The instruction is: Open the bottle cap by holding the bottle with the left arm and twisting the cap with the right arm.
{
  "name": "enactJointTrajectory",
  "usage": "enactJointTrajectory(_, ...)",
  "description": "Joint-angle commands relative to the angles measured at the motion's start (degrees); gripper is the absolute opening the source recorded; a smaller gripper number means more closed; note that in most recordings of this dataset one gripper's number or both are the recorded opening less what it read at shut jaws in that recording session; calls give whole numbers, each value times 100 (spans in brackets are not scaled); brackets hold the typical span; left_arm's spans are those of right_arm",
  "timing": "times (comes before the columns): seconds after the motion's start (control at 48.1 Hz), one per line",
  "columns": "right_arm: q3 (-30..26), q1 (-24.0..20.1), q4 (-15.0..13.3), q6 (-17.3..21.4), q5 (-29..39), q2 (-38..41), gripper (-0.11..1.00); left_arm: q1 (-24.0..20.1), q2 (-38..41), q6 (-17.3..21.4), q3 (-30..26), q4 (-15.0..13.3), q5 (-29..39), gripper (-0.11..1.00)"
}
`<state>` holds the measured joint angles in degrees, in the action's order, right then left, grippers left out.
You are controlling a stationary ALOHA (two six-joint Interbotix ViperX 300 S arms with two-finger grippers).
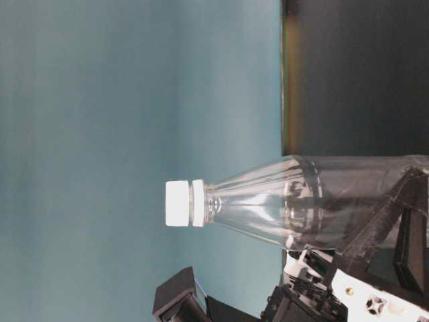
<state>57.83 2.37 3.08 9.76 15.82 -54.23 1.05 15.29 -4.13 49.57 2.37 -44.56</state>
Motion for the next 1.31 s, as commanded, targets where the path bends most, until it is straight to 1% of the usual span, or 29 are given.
enactJointTrajectory(0.0,-229,-105,26,185,290,158,0,-9,-26,-9,-62,18,-44,94)
enactJointTrajectory(0.083,-378,-176,26,360,606,290,0,-9,-18,-9,-79,18,-26,92)
enactJointTrajectory(0.166,-624,-281,26,571,949,475,0,0,-18,-9,-79,18,-26,88)
enactJointTrajectory(0.27,-1169,-431,44,782,1854,888,0,9,-18,0,-79,26,-18,82)
enactJointTrajectory(0.312,-1424,-448,70,879,2320,1081,0,9,-18,18,-79,18,-18,82)
enactJointTrajectory(0.374,-1819,-431,185,1028,3050,1397,3,9,-18,53,-79,18,-9,82)
enactJointTrajectory(0.436,-2259,-422,272,1143,3709,1723,12,9,-18,97,-79,18,-9,82)
enactJointTrajectory(0.478,-2619,-422,299,1222,4148,1995,20,9,-18,105,-79,18,-9,82)
enactJointTrajectory(0.52,-2874,-413,299,1257,4430,2206,30,0,-18,105,-70,18,-9,82)
enactJointTrajectory(0.623,-3480,-422,334,1274,4816,2689,61,-9,-18,114,-70,18,-9,82)
enactJointTrajectory(0.686,-3867,-413,378,1274,4896,2962,76,0,-18,114,-62,18,-9,82)
enactJointTrajectory(0.727,-4192,-404,422,1283,4939,3217,81,0,-18,114,-62,18,-9,82)
enactJointTrajectory(0.831,-4869,-378,598,1248,5071,3753,79,0,-18,114,-70,18,0,82)
enactJointTrajectory(0.894,-5265,-422,606,1046,5186,4087,79,-9,-18,114,-70,18,0,82)
enactJointTrajectory(0.935,-5528,-483,545,756,5309,4298,78,0,-18,114,-70,18,0,82)
enactJointTrajectory(0.977,-5757,-545,527,272,5493,4465,78,-9,-18,114,-62,18,9,82)
enactJointTrajectory(0.998,-5915,-554,536,-132,5660,4597,78,0,-18,114,-70,18,9,82)
enactJointTrajectory(1.039,-6135,-562,571,-633,5915,4772,78,-9,-18,114,-62,18,9,82)
enactJointTrajectory(1.06,-6231,-562,615,-870,6047,4869,78,-9,-18,114,-62,18,0,82)
enactJointTrajectory(1.101,-6460,-554,650,-1213,6267,5071,79,0,-18,114,-70,18,0,82)
enactJointTrajectory(1.164,-6820,-510,650,-1459,6486,5379,79,0,-18,97,-70,18,0,82)
enactJointTrajectory(1.185,-7022,-475,650,-1556,6583,5528,79,0,-18,97,-62,18,9,82)
enactJointTrajectory(1.288,-7638,-396,650,-1872,6785,5985,79,-9,-18,88,-79,18,0,82)
